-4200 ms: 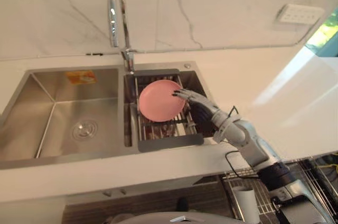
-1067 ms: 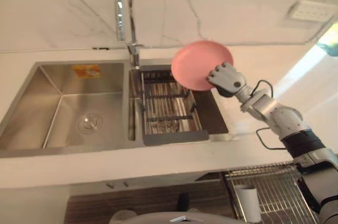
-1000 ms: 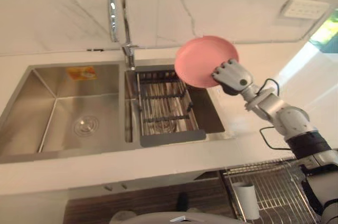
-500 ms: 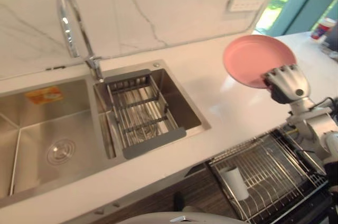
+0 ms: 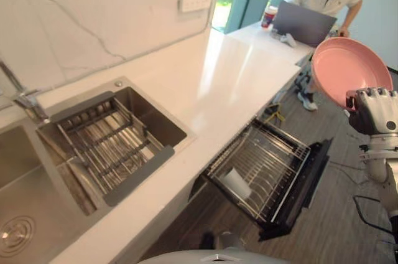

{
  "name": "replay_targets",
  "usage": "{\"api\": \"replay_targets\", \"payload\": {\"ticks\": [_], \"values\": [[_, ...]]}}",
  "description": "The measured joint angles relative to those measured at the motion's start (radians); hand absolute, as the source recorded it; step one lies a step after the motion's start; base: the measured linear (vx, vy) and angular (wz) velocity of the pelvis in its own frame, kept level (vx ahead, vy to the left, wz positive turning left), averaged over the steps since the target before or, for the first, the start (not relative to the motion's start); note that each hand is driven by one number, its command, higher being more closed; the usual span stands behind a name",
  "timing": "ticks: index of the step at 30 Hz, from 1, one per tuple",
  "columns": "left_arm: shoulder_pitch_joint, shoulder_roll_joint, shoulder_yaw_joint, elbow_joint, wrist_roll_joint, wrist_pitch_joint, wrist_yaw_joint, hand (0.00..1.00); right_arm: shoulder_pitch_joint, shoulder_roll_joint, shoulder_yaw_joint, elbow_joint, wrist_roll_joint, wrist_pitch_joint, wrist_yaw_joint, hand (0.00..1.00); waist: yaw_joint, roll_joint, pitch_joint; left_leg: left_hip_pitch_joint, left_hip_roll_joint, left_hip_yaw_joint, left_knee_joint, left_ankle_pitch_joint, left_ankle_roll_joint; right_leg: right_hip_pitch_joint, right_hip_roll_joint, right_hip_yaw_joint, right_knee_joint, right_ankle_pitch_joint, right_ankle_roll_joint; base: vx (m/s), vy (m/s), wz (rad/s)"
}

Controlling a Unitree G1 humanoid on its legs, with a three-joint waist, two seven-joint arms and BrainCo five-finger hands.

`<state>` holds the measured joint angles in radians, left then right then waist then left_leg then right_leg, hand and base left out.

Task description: Walk over to the sink, pick up the cup, carry it to the dishwasher, place the cup inside the dishwasher, then close the dishwasher door

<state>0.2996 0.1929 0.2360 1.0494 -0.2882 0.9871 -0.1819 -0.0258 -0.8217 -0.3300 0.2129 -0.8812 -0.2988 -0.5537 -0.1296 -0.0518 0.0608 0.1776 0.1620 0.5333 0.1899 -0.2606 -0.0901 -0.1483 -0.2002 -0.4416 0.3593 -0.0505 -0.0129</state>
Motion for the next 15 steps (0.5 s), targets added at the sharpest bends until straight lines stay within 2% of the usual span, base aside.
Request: {"api": "replay_targets", "payload": {"ticks": [1, 3, 5, 6, 8, 11, 15], "values": [[-0.004, 0.011, 0.011, -0.002, 0.008, -0.003, 0.0, 0.0, 0.006, 0.014, -0.016, 0.002, 0.016, 0.001, -0.003, 1.0, 0.009, -0.014, -0.001, -0.005, -0.007, 0.004, 0.001, 0.001, -0.007, 0.023, 0.017, 0.017, -0.08, -0.013, 0.073, 0.11, -0.133, -0.28], [-0.023, -0.016, 0.04, -0.011, 0.012, 0.001, -0.002, 0.0, 0.013, 0.053, -0.064, 0.041, 0.031, 0.009, -0.026, 1.0, 0.017, 0.02, 0.013, -0.022, 0.023, -0.007, -0.02, 0.027, -0.016, 0.061, 0.097, 0.015, -0.254, 0.092, 0.051, 0.14, -0.137, -0.33], [-0.02, -0.035, 0.046, -0.011, -0.019, 0.02, -0.008, 0.0, 0.033, 0.06, -0.077, 0.057, 0.044, 0.015, -0.025, 1.0, 0.017, 0.046, 0.022, -0.028, 0.026, -0.006, -0.034, 0.036, -0.022, 0.07, 0.121, 0.026, -0.318, 0.126, 0.045, 0.05, -0.049, -0.24], [-0.019, -0.045, 0.047, -0.01, -0.026, 0.023, -0.009, 0.0, 0.051, 0.071, -0.077, 0.079, 0.061, 0.015, -0.025, 1.0, 0.017, 0.049, 0.028, -0.028, 0.026, -0.01, -0.038, 0.041, -0.019, 0.081, 0.129, 0.031, -0.341, 0.135, 0.044, 0.0, -0.011, -0.17], [-0.013, -0.052, 0.045, -0.009, -0.024, 0.022, -0.029, 0.0, 0.075, 0.098, -0.078, 0.09, 0.072, 0.018, -0.022, 1.0, 0.023, 0.06, 0.028, -0.017, 0.027, -0.016, -0.04, 0.042, -0.02, 0.096, 0.135, 0.042, -0.354, 0.138, 0.046, -0.02, 0.007, -0.15], [-0.011, -0.053, 0.035, -0.01, -0.008, 0.019, -0.052, 0.0, 0.105, 0.151, -0.083, 0.089, 0.105, 0.018, -0.014, 1.0, 0.021, 0.063, 0.027, -0.015, 0.015, -0.02, -0.058, 0.042, -0.02, 0.096, 0.134, 0.048, -0.371, 0.155, 0.05, -0.07, 0.033, -0.05], [-0.011, -0.044, -0.004, -0.016, -0.034, 0.012, -0.041, 0.0, 0.117, 0.212, -0.085, 0.086, 0.108, 0.019, 0.013, 1.0, 0.022, 0.063, 0.029, -0.015, -0.021, -0.043, -0.071, 0.041, -0.009, 0.106, 0.114, 0.053, -0.405, 0.194, 0.06, -0.12, 0.075, 0.03]]}}
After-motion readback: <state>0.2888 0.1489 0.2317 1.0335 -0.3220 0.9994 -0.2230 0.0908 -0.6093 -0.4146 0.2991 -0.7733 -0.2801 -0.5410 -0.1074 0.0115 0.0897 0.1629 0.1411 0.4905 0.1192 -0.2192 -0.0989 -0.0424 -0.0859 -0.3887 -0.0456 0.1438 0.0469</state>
